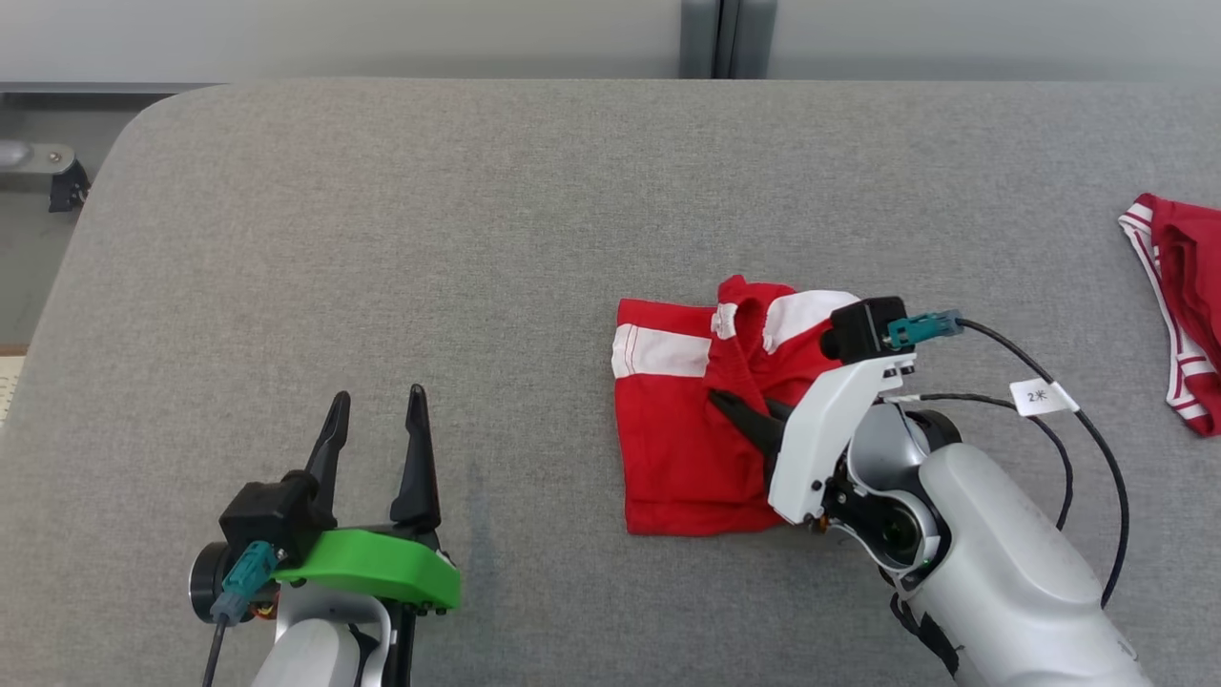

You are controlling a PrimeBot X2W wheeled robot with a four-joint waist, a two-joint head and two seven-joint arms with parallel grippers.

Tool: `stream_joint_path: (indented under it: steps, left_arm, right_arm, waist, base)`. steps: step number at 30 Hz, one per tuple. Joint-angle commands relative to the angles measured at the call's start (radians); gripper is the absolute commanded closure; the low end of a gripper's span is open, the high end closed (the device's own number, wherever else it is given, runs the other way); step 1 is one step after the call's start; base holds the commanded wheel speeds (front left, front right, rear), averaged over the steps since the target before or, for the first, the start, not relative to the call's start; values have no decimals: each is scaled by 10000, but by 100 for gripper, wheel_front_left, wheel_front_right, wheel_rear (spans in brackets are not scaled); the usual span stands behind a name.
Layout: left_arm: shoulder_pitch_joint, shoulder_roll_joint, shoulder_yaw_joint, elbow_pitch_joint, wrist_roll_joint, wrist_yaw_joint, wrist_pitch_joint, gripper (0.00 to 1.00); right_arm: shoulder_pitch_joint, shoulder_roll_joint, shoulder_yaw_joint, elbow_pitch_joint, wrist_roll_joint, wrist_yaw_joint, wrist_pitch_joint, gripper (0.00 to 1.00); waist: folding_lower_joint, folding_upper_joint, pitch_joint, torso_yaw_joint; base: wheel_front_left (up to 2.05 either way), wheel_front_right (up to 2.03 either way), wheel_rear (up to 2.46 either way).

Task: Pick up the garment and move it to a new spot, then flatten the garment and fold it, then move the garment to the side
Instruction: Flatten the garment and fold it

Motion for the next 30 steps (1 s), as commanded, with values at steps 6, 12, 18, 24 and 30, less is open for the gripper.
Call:
stream_joint_path:
  steps: [6,12,18,24,30]
  left_arm:
    - [-140,-91,-11,105,-13,-45,-57,0]
    - [-36,-121,-4,154,2,-55,-80,0]
    - [78,-100,7,193,22,-70,-92,0]
    - [132,-115,21,113,63,-75,-83,0]
    - [-76,-192,50,-75,180,-93,-94,0]
  right_arm:
    - [-426,209,565,724,-29,0,-379,6]
    - [-662,336,1318,967,-172,-1,-1064,0]
    - [-669,92,2000,250,69,-1,-1843,0]
    - [-531,-637,1742,-449,-829,-1,-3259,0]
    - [98,-937,146,-692,-2240,-1,-4811,0]
  waist:
    - [0,0,-26,147]
    - [0,0,-80,94]
    - [0,0,-178,-61]
    - [0,0,-269,-277]
    - [0,0,-371,-569]
  base:
    - [0,0,0]
    - [0,0,0]
    - [0,0,0]
    - [0,0,0]
    - [0,0,0]
